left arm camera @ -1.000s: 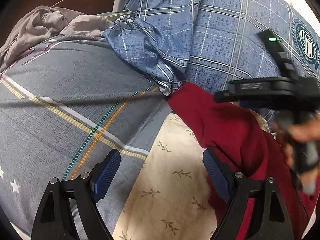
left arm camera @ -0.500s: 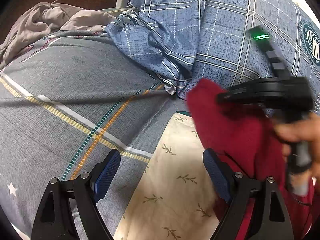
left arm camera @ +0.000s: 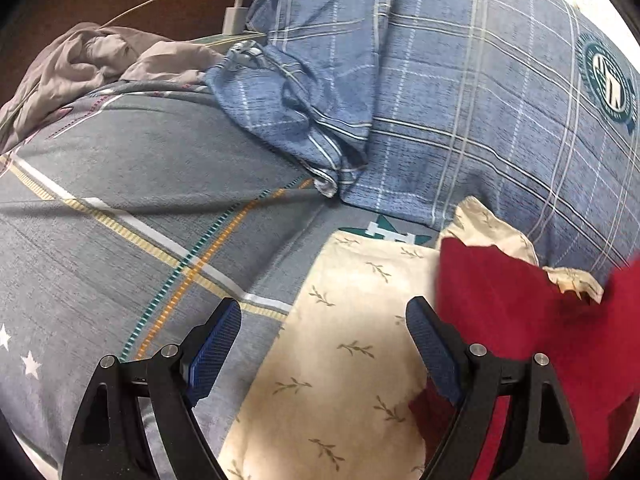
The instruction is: Fold small clothes
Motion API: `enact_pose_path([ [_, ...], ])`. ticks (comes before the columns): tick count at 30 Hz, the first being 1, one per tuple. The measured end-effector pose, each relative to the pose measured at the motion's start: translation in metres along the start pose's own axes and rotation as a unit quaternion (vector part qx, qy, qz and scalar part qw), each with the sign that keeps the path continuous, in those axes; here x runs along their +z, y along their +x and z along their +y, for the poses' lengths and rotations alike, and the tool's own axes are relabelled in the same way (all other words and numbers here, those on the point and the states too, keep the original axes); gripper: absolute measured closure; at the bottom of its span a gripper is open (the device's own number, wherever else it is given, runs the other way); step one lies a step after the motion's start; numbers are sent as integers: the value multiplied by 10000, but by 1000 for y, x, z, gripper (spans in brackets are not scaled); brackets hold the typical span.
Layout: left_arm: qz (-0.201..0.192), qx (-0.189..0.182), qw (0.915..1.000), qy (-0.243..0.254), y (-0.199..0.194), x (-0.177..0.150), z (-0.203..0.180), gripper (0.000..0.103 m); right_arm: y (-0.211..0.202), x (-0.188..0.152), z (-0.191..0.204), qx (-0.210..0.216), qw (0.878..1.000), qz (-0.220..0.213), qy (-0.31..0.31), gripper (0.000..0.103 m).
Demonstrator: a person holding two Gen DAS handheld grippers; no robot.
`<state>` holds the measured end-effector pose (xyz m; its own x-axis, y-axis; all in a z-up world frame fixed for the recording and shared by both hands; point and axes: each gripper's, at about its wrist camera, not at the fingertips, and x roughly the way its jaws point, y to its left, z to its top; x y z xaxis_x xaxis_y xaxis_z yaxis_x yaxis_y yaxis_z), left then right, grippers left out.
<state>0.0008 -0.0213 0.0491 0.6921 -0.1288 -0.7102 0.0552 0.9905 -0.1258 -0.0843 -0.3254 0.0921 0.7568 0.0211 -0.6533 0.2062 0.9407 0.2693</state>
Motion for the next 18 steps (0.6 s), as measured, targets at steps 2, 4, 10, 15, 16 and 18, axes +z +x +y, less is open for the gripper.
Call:
enact_pose_path([
  [2, 47, -22, 10000, 80, 2, -3, -6, 19, -14, -21, -21, -338, 9992, 149, 115, 97],
  [4, 78, -25, 9998, 197, 4, -6, -13, 19, -8, -47, -41, -620, 9964, 512, 276, 95],
  [10, 277, 113, 9977, 611, 12, -9, -25, 18, -21, -79, -76, -1172, 9876, 869, 581, 65],
  [15, 399, 112, 9971, 640, 21, -9, -31, 18, -39, -52, -91, -1407, 9868, 253, 765, 42],
  [16, 374, 134, 9968, 695, 21, -9, -33, 18, -33, -46, -93, -1399, 9872, 316, 697, 42],
  [18, 358, 199, 9961, 787, 21, -10, -36, 18, -12, -37, -96, -1357, 9880, 495, 550, 42],
])
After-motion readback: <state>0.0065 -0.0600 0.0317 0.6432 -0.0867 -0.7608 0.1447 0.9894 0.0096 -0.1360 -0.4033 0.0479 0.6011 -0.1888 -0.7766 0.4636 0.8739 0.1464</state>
